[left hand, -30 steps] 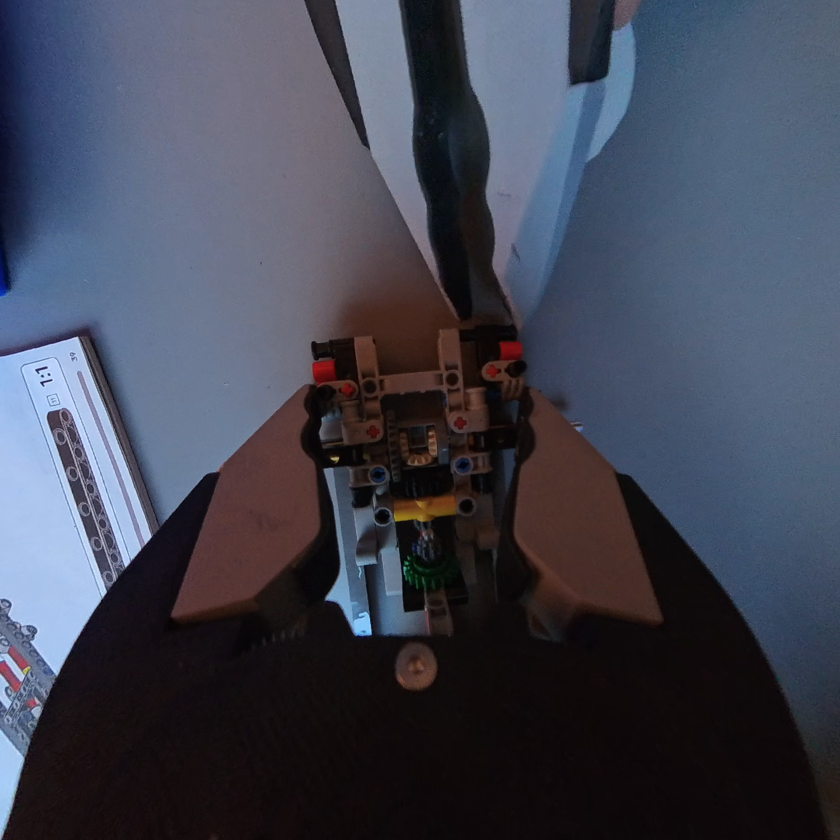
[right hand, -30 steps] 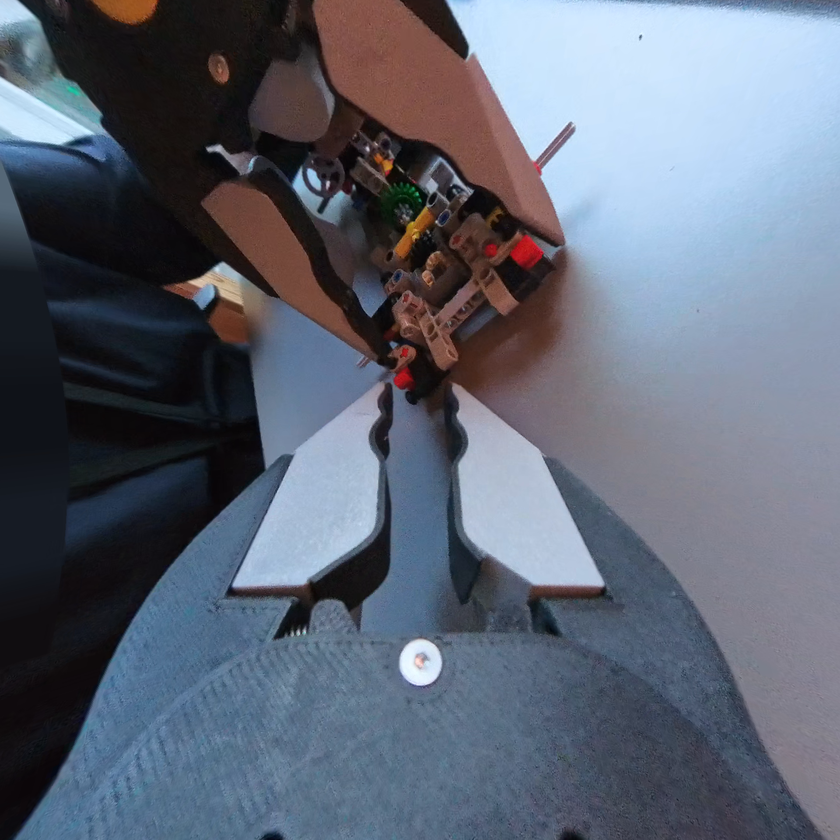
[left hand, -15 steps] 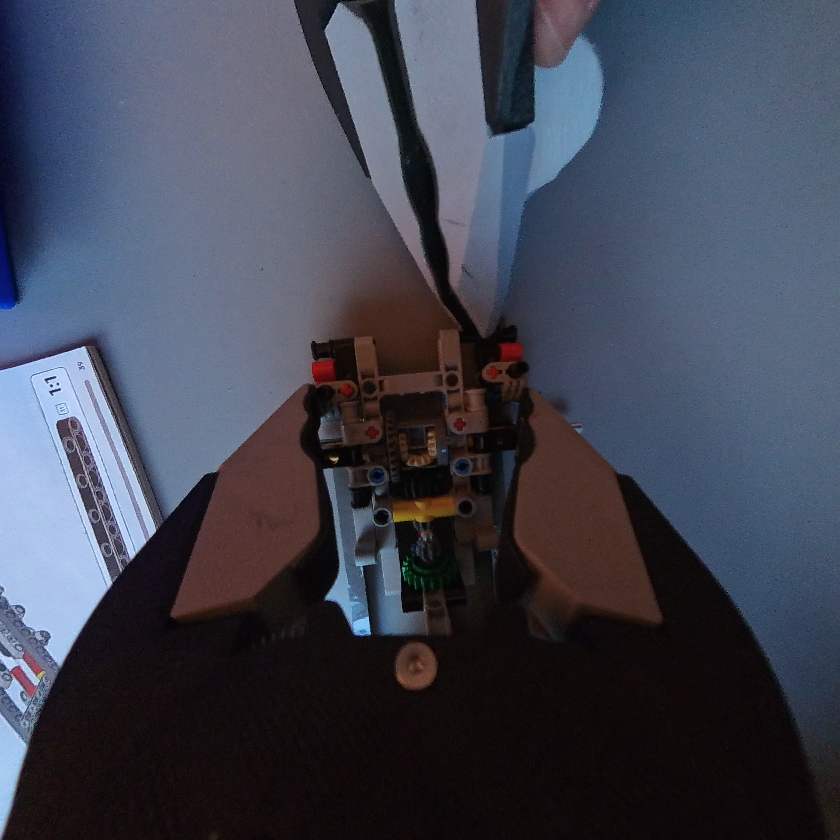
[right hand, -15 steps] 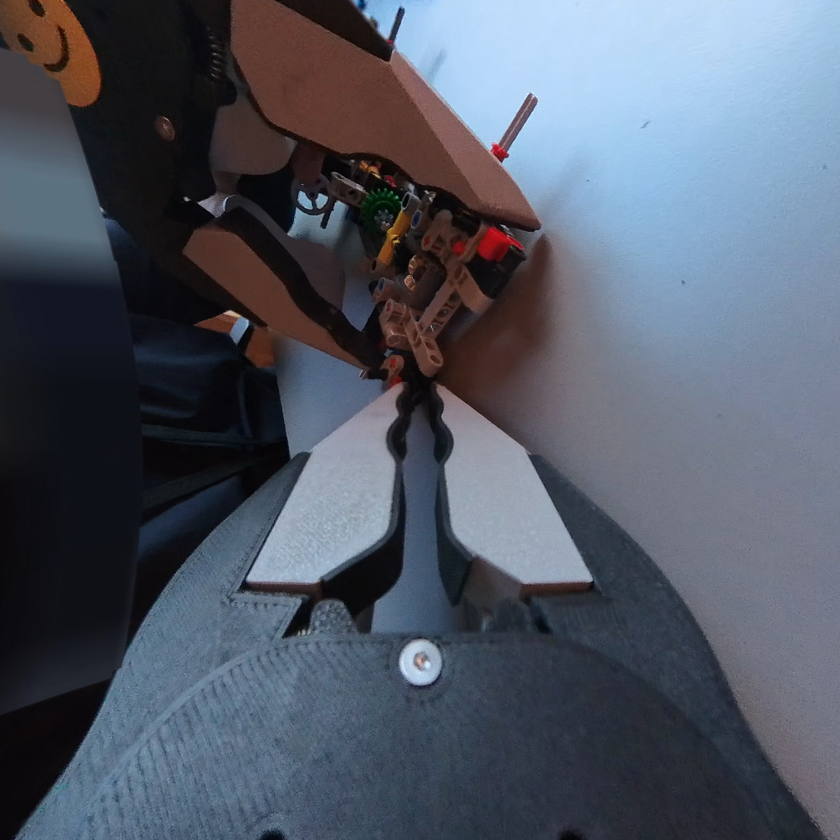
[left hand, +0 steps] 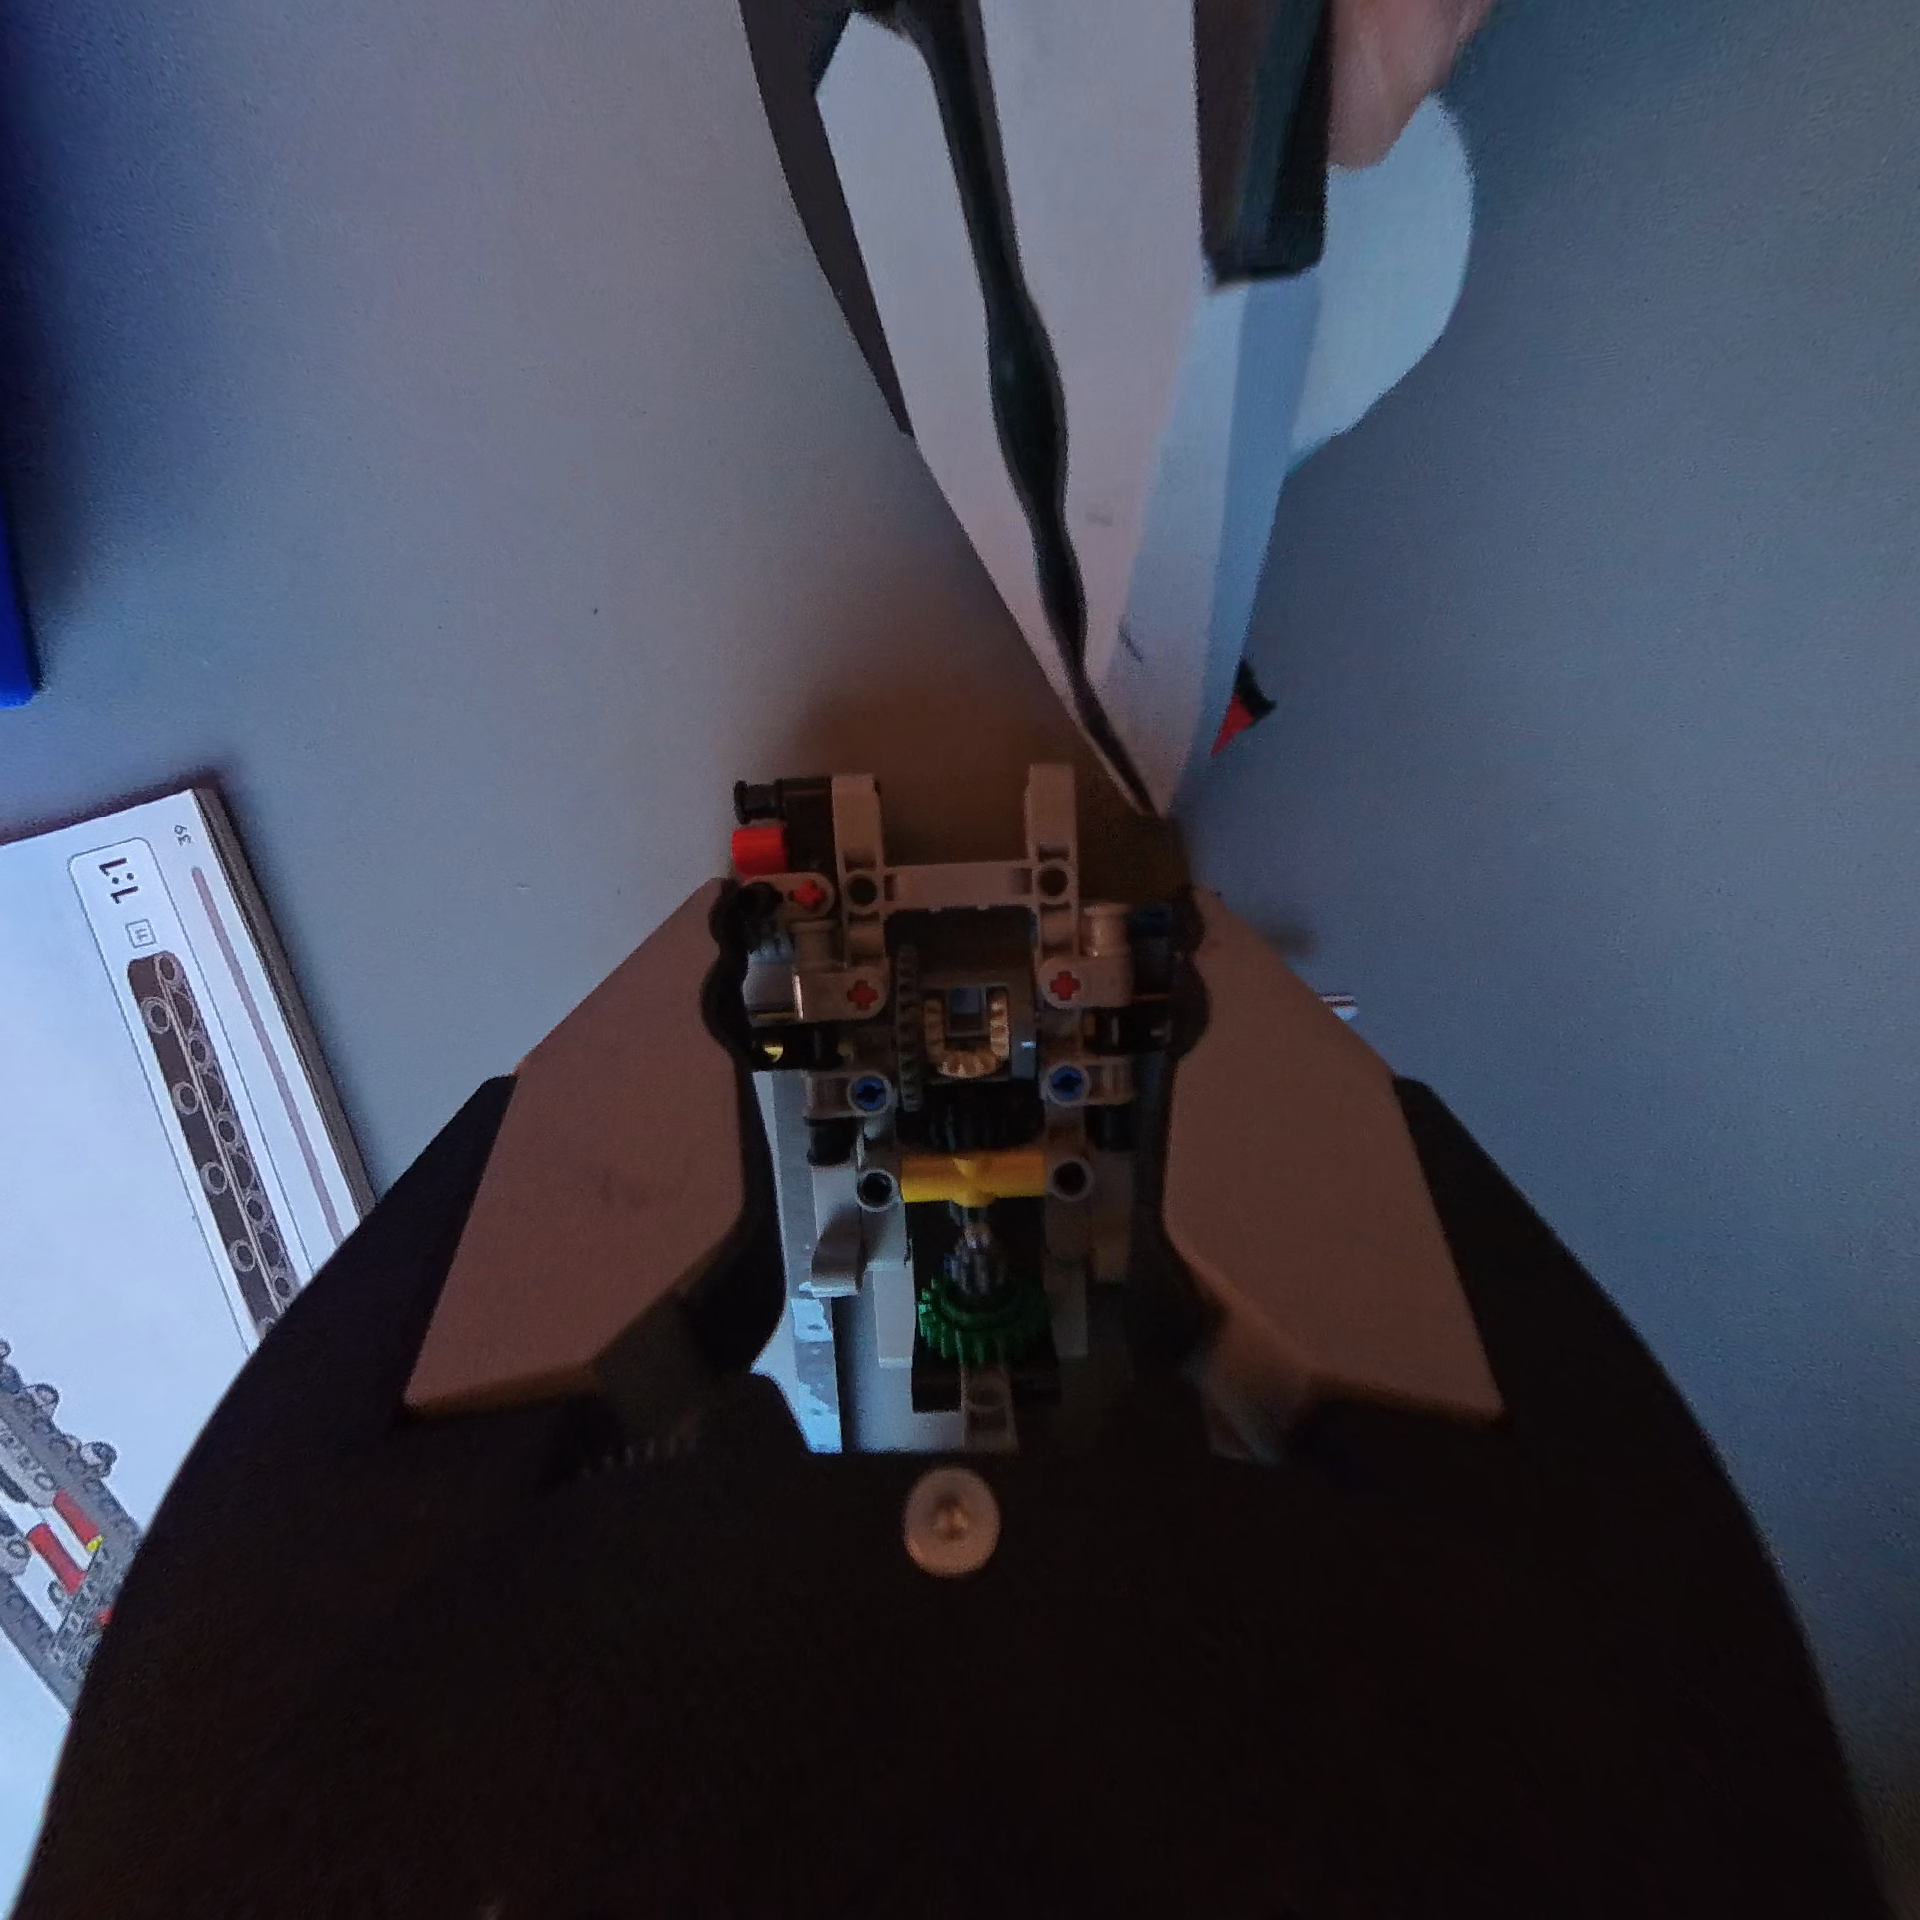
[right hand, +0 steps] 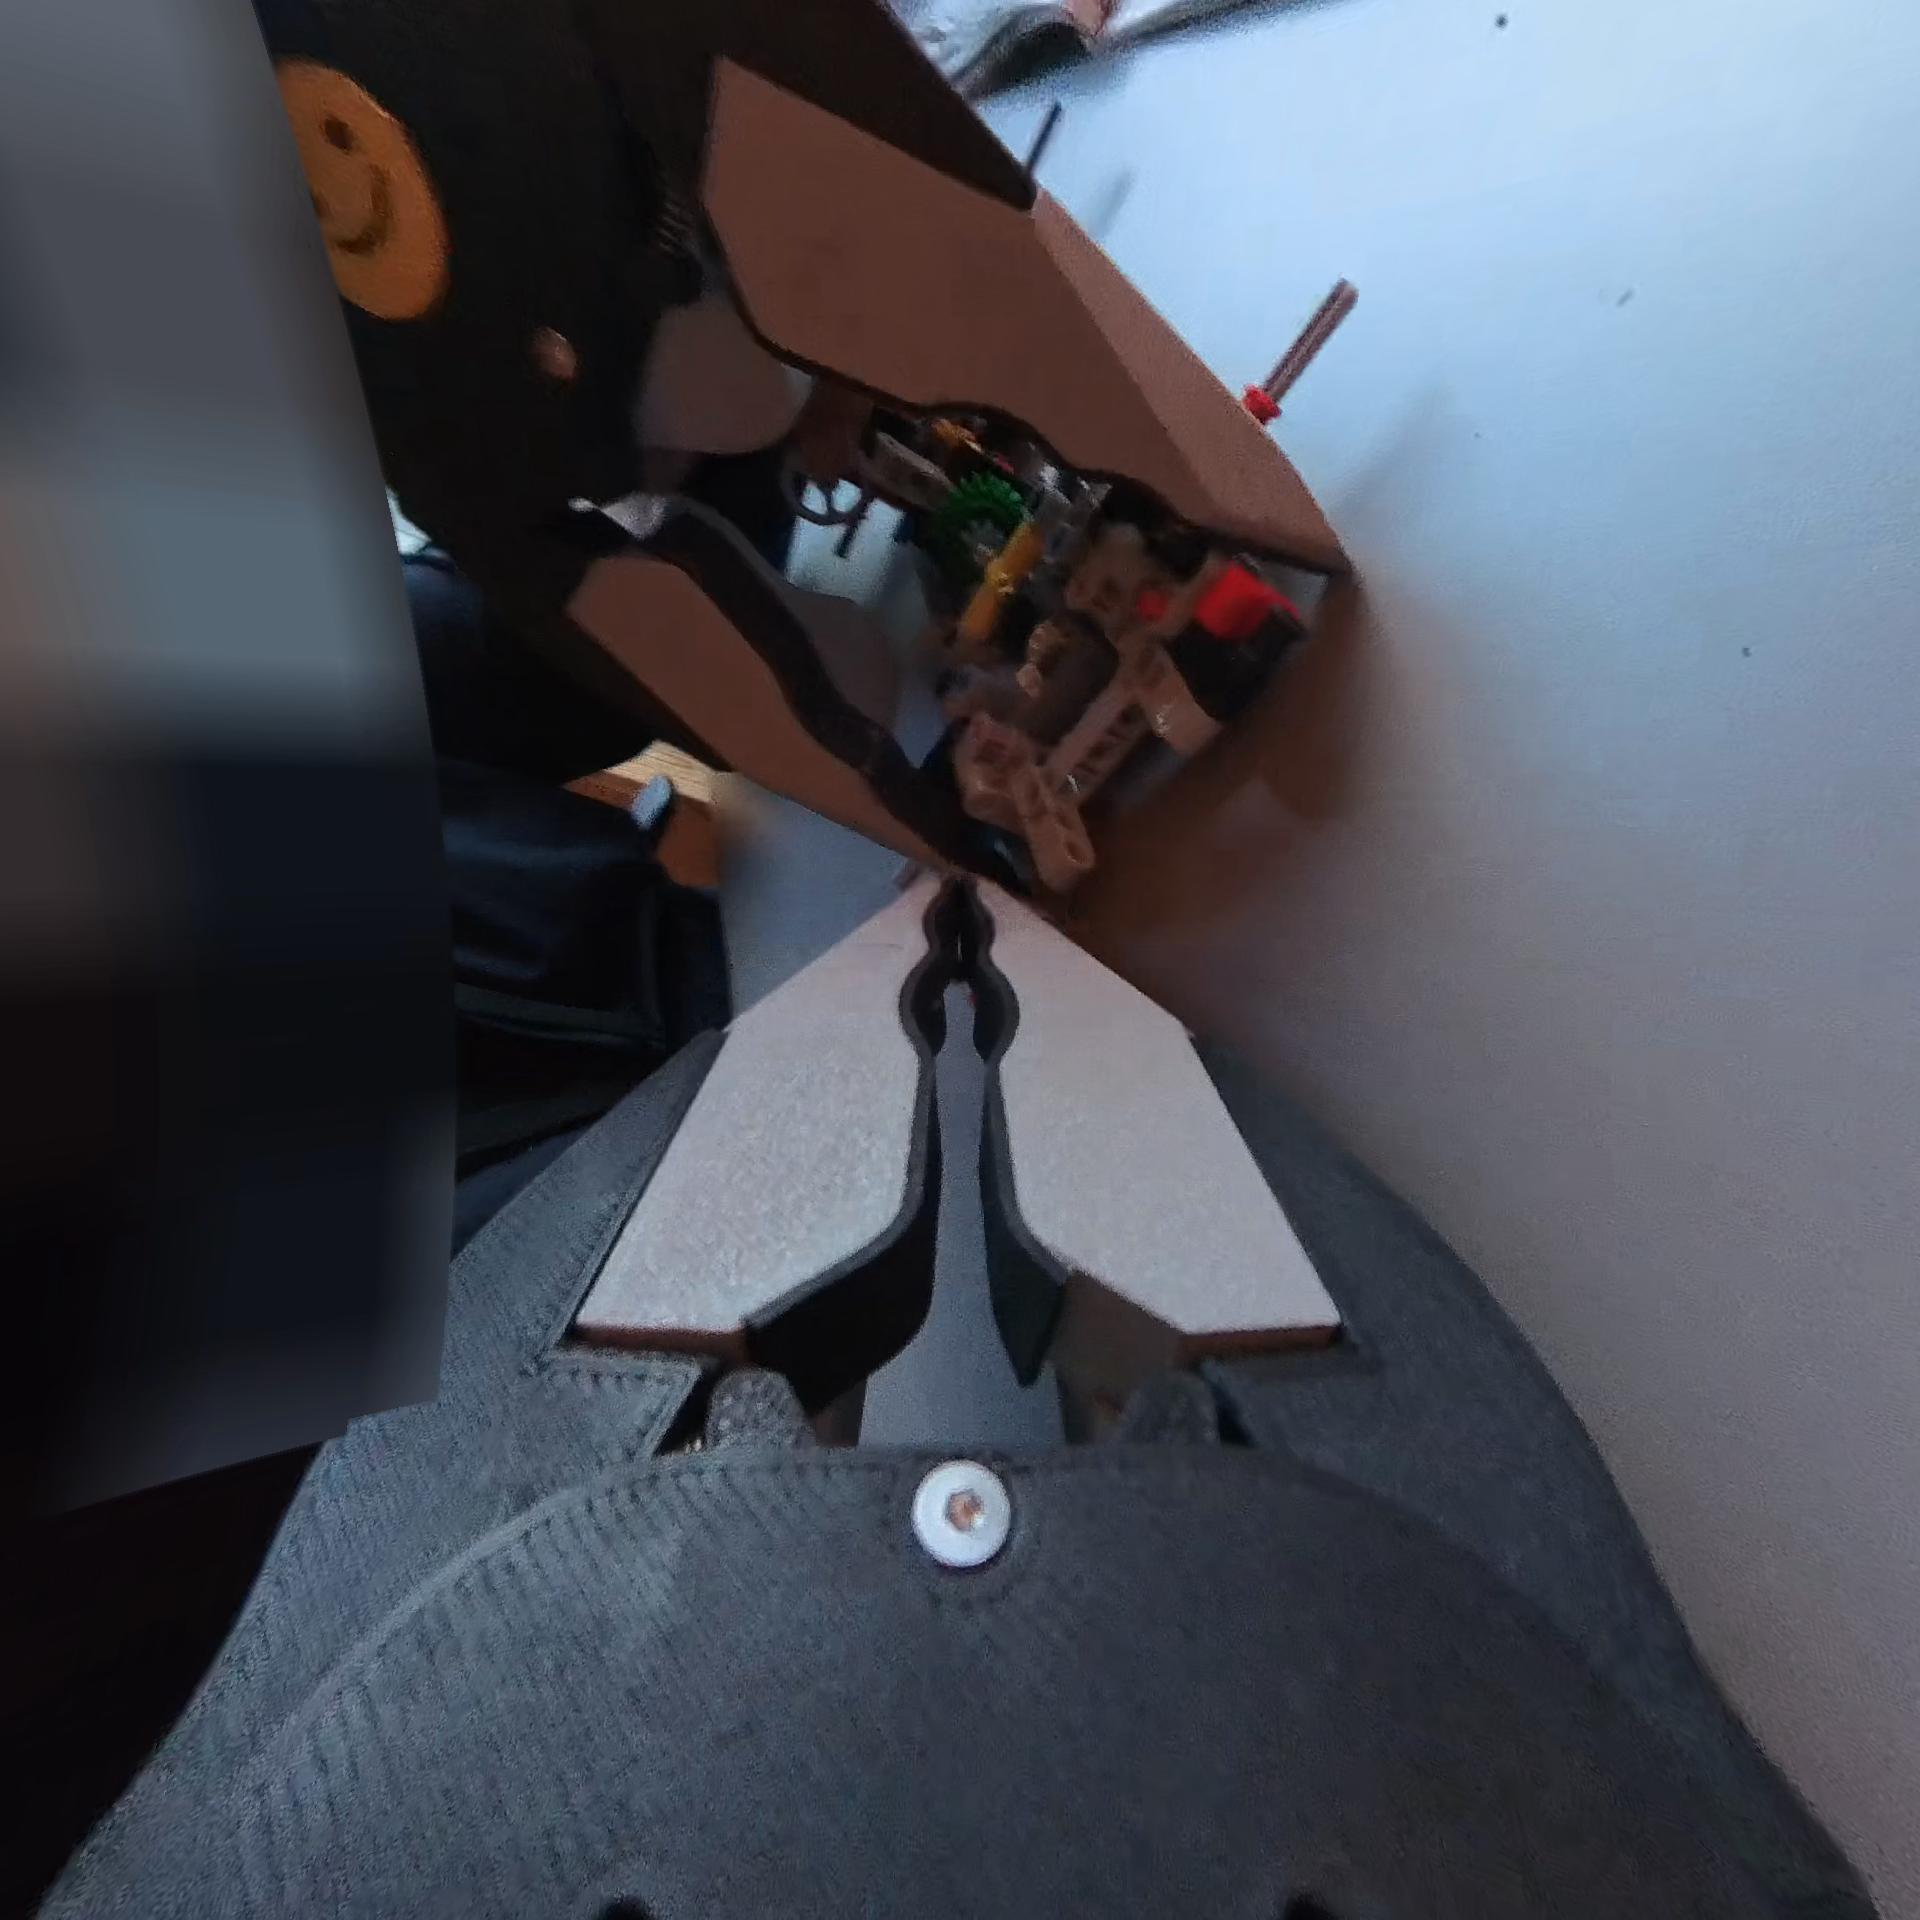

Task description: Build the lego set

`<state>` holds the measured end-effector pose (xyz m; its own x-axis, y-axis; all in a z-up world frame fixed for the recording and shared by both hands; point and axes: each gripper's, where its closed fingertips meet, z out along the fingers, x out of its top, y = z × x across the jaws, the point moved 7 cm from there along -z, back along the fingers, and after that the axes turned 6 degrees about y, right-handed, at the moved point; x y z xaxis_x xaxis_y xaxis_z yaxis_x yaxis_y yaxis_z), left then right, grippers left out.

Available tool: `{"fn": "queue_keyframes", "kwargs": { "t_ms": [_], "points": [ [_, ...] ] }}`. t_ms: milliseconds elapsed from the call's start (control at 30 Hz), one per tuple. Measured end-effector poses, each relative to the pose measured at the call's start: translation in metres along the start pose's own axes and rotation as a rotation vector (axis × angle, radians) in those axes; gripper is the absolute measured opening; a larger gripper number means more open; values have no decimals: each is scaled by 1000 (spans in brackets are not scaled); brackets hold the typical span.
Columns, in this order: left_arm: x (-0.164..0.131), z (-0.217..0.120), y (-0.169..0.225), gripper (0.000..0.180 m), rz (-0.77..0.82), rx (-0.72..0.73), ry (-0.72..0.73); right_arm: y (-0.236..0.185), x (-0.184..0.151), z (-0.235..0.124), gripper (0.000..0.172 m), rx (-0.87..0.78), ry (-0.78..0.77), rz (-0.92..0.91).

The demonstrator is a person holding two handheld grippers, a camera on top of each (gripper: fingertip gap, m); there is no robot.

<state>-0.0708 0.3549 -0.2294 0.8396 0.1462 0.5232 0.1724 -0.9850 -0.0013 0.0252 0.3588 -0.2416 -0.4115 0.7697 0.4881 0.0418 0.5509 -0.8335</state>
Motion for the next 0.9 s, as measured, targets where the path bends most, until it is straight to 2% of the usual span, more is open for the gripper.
{"fn": "queue_keyframes", "kwargs": {
  "t_ms": [100,200,333,500,600,667,767,900],
  "points": [
    [-2,-1,0,80,-4,-6,-1,-3,-1,-4,0,-58,0,-83],
    [-4,-2,1,80,-4,-3,0,-9,-1,-22,27,-190,77,-162],
    [-3,-2,-1,80,-13,-3,-3,-26,-19,-18,37,-421,28,-317],
    [-2,-1,-2,80,2,-18,0,-32,-25,2,30,-661,1,-537],
    [-3,-2,-2,80,14,-27,-6,-27,-27,14,18,-653,-51,-540],
    [-3,-2,-1,80,26,-34,-11,-28,-27,17,17,-621,-77,-570],
    [-4,-3,1,80,53,-42,-10,-31,-28,23,16,-532,-89,-748],
    [-5,-3,1,81,60,-51,-1,-27,-26,22,16,-549,-128,-906]
  ]
}}
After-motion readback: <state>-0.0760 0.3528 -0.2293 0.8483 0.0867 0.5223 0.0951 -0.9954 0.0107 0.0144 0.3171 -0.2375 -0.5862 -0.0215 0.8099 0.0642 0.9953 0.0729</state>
